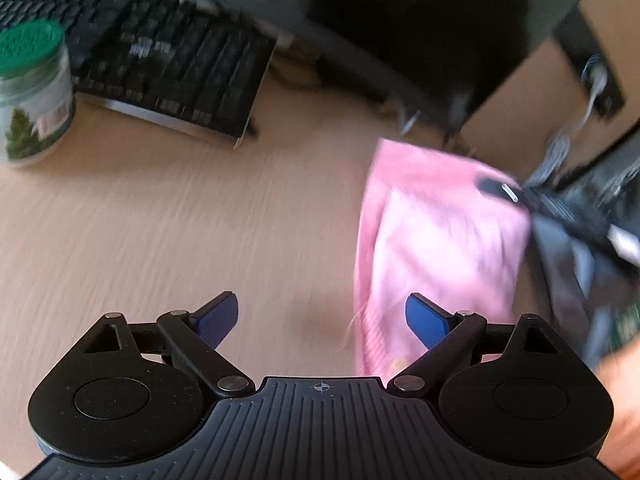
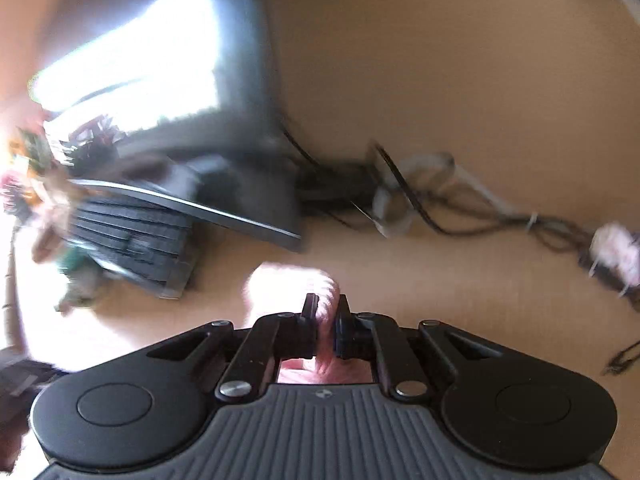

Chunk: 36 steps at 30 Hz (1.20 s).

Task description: Fold clothes

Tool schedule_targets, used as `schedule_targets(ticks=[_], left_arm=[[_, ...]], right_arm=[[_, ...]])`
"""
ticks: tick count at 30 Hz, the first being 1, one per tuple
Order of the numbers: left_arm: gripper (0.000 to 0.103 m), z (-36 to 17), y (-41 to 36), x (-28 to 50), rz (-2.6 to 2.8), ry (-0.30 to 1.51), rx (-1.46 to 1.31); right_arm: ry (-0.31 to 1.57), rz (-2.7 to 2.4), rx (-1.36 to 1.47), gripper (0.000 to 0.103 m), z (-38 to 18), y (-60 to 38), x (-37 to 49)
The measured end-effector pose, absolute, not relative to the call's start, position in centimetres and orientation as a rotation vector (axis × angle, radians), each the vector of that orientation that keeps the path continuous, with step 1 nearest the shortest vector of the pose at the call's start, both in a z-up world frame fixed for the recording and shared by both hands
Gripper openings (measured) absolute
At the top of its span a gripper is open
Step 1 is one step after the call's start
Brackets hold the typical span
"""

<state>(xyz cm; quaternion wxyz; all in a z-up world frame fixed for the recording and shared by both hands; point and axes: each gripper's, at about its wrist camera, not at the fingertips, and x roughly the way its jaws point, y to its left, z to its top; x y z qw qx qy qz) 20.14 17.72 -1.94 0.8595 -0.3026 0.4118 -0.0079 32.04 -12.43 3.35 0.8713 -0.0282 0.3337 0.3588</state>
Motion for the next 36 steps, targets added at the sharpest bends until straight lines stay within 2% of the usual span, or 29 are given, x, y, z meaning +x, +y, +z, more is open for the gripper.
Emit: schedule_targets(ticks=[4,9,13,16,18,19,20,24,28,33,36], left_arm=[[0.095,1.2,17.2,20.9,-0.089,0.733,-0.664],[0.096,4.4,13.9,21.9,-0.208,0.651,-0.588],[0.096,4.2,8.8,21.5,-0.355,0.728,-0.497],[0.096,2.6,4.0,20.7,-0.457,0.838,-0.349],[0.093,1.7,1.5,19.5,-0.512,0.897,-0.259],[0.091,1.4,0.8,19.0,-0.533,0.913,-0.232],[0.090,1.4,0.7,18.6,-0.545,0.917,-0.224],[0.090,1.2,0.5,17.0,-0.592,0.931,-0.191],[0.094,0.9,0.2,15.5,-0.638,0.945,-0.158],[0.094,0.7,-0.1,13.5,-0.696,0.961,-0.116],[0.094,0.5,-0.4,12.9,-0.715,0.965,-0.105]], right_arm=[[0.705,0.820,-0.112,0.007,5.4,-15.8,24.2],[0.835,0.828,-0.201,0.006,2.3,-18.9,16.5],[0.925,0.758,-0.278,0.006,-1.4,-20.7,12.9],[0.937,0.720,-0.258,0.006,-1.4,-22.5,11.4],[0.927,0.696,-0.201,0.016,-0.4,-23.9,11.1],[0.919,0.678,-0.168,0.039,0.1,-24.6,11.0],[0.907,0.653,-0.134,0.051,0.7,-25.6,11.1],[0.886,0.570,-0.017,0.054,1.9,-27.9,11.4],[0.944,0.549,0.107,0.057,1.1,-28.5,12.1],[0.952,0.548,0.191,0.064,1.7,-29.1,13.2],[0.918,0.499,0.155,0.073,3.3,-30.3,13.1]])
